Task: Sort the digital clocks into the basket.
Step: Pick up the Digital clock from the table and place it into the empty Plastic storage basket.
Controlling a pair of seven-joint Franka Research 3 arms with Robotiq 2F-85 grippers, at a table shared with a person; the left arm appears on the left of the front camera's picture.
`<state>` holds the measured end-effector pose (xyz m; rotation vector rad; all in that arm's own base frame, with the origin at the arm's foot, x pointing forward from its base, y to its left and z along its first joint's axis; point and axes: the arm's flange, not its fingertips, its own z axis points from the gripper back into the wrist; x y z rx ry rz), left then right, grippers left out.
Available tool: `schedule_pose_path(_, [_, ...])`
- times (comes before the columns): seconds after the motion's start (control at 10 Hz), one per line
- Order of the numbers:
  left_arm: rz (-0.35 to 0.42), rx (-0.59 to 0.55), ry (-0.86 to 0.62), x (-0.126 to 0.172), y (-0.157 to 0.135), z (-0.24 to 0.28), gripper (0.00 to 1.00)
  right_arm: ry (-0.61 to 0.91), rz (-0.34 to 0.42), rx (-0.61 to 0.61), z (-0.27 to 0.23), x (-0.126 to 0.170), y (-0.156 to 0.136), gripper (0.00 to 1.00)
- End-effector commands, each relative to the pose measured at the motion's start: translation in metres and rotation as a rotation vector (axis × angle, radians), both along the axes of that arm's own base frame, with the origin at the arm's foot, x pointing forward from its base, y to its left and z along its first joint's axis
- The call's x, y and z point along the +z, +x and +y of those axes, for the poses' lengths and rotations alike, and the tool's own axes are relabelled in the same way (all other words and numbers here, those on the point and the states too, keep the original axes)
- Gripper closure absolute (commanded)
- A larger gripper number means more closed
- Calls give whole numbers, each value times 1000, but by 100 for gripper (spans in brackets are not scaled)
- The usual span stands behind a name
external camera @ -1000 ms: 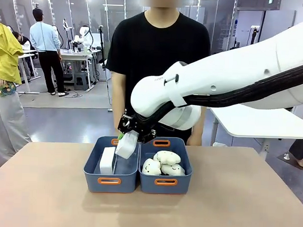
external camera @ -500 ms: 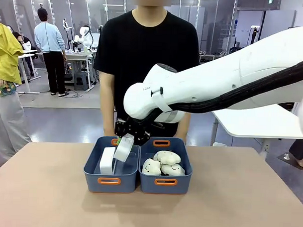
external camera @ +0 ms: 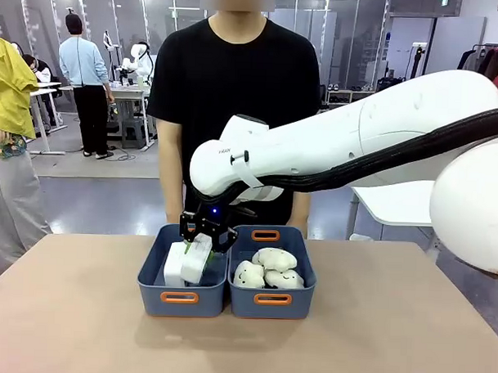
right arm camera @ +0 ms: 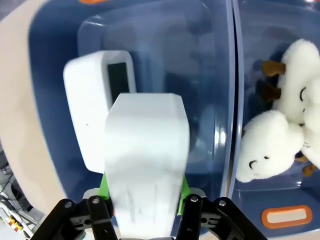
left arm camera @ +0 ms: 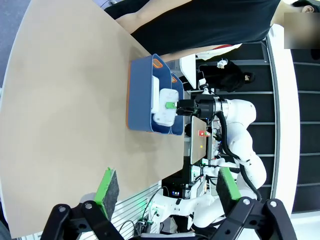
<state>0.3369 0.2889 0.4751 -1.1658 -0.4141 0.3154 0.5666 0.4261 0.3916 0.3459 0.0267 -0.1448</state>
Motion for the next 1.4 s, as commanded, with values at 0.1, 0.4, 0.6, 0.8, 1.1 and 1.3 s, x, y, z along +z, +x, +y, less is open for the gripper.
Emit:
schedule_pose_path(0.1, [-4,0,-16,2,-2,-1,0,-40,26,-15,6,3,5,11])
schedule_pose_path(0.4, [-4,0,-16,2,-2,-1,0,-8,-14,0,4,16,-7,0])
schedule_pose_path(0.6, [-4,0,-16,2,-2,-1,0,-7,17,19,6,9,-1,0])
schedule_pose_path(0.8, [-4,0,-16,2,-2,-1,0,-7,17,19,6,9,-1,0])
schedule_pose_path(1.1, [-4,0,-16,2,-2,-1,0,-7,17,19,6,9,-1,0])
schedule_pose_path(1.3, [-4,0,-16,2,-2,-1,0,-7,17,19,6,9,-1,0])
